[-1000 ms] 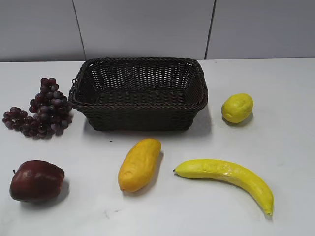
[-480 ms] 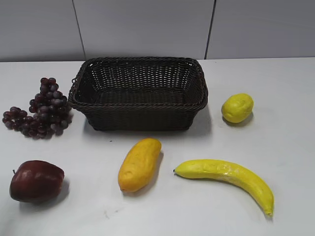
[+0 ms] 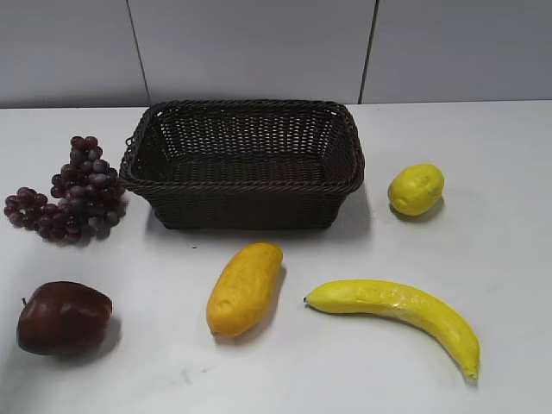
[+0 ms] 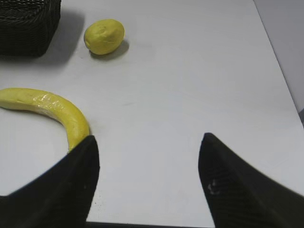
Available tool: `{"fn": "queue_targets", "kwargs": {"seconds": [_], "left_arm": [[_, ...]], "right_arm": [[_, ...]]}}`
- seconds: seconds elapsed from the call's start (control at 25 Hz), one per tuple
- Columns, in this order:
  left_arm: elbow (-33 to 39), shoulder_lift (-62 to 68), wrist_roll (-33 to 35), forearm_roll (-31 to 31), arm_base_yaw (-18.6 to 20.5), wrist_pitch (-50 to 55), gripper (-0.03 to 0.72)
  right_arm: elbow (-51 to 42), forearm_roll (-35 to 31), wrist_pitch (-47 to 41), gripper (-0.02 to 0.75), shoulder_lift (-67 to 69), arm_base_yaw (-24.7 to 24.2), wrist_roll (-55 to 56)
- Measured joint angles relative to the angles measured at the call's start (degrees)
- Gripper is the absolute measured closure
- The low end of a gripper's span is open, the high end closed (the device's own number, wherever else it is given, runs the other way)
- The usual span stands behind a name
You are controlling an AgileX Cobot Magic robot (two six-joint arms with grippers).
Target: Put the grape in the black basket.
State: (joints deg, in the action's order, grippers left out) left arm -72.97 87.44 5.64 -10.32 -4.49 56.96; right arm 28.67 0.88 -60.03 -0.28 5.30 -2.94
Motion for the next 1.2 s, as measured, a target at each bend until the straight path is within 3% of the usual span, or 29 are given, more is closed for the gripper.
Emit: {"fn": "queue_targets", "kwargs": {"seconds": [0.44, 1.2], "left_arm": [[-3.79, 17.38, 0.96, -0.54, -1.16, -5.67, 0.044], [-4.11, 28.35, 5.79, -2.68, -1.16, -10.76, 0.098]], "right_arm": [[0.00, 0.00, 0.00, 0.238, 0.00, 0.00, 0.00], [0.00, 0.00, 0.00, 0.238, 0.00, 0.00, 0.00]]}}
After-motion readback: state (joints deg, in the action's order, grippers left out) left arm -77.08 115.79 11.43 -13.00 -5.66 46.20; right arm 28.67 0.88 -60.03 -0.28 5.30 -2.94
